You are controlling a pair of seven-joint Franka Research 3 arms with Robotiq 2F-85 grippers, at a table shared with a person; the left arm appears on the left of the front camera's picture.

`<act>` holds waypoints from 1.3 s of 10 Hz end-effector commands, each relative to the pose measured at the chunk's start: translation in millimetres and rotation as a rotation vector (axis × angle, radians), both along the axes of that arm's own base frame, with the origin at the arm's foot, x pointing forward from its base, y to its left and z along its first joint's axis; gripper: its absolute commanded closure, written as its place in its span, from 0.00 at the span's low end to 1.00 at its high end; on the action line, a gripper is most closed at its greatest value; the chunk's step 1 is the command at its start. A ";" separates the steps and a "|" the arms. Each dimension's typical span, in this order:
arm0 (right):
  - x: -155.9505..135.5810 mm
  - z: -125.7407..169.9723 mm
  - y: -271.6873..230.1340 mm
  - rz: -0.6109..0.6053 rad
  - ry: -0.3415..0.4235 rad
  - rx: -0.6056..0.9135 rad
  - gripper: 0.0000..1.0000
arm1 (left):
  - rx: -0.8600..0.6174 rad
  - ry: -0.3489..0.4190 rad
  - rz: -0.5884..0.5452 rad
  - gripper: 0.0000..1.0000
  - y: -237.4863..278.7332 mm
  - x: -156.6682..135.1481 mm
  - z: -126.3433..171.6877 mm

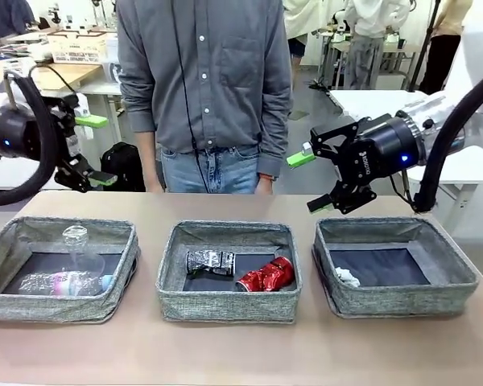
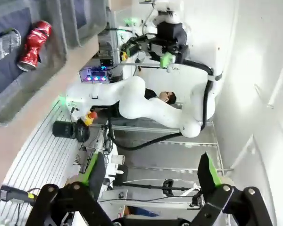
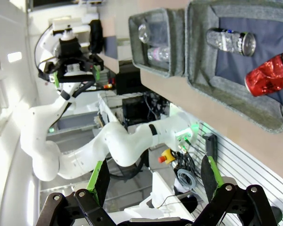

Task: Sort the waste into the appropriate baskets.
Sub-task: Place the picked waste into the Fabric basket indicated by the person.

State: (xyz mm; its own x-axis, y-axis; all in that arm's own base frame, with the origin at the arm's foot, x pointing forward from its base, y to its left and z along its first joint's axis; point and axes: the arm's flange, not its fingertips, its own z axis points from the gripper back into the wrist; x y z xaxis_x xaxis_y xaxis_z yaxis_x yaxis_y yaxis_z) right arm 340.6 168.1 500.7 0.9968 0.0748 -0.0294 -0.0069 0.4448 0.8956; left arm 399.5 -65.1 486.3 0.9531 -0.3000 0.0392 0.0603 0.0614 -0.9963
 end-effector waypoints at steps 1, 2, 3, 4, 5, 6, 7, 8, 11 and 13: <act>1.5 -0.6 -0.2 0.011 -0.017 0.006 0.00 | 0.091 -0.075 0.048 0.00 12.4 -8.1 24.0; 1.5 -0.6 -0.2 0.011 -0.017 0.006 0.00 | 0.091 -0.075 0.048 0.00 12.4 -8.1 24.0; 1.5 -0.6 -0.2 0.011 -0.017 0.006 0.00 | 0.091 -0.075 0.048 0.00 12.4 -8.1 24.0; 1.5 -0.6 -0.2 0.011 -0.017 0.006 0.00 | 0.091 -0.075 0.048 0.00 12.4 -8.1 24.0; 1.5 -0.6 -0.2 0.011 -0.017 0.006 0.00 | 0.091 -0.075 0.048 0.00 12.4 -8.1 24.0; 1.5 -0.6 -0.2 0.011 -0.017 0.006 0.00 | 0.091 -0.075 0.048 0.00 12.4 -8.1 24.0; 1.5 -0.6 -0.2 0.011 -0.017 0.006 0.00 | 0.091 -0.075 0.048 0.00 12.4 -8.1 24.0; 1.5 -0.6 -0.2 0.011 -0.017 0.006 0.00 | 0.091 -0.075 0.048 0.00 12.4 -8.1 24.0; 1.5 -0.6 -0.2 0.011 -0.017 0.006 0.00 | 0.091 -0.075 0.048 0.00 12.4 -8.1 24.0; 1.5 -0.6 -0.2 0.011 -0.017 0.006 0.00 | 0.091 -0.075 0.048 0.00 12.4 -8.1 24.0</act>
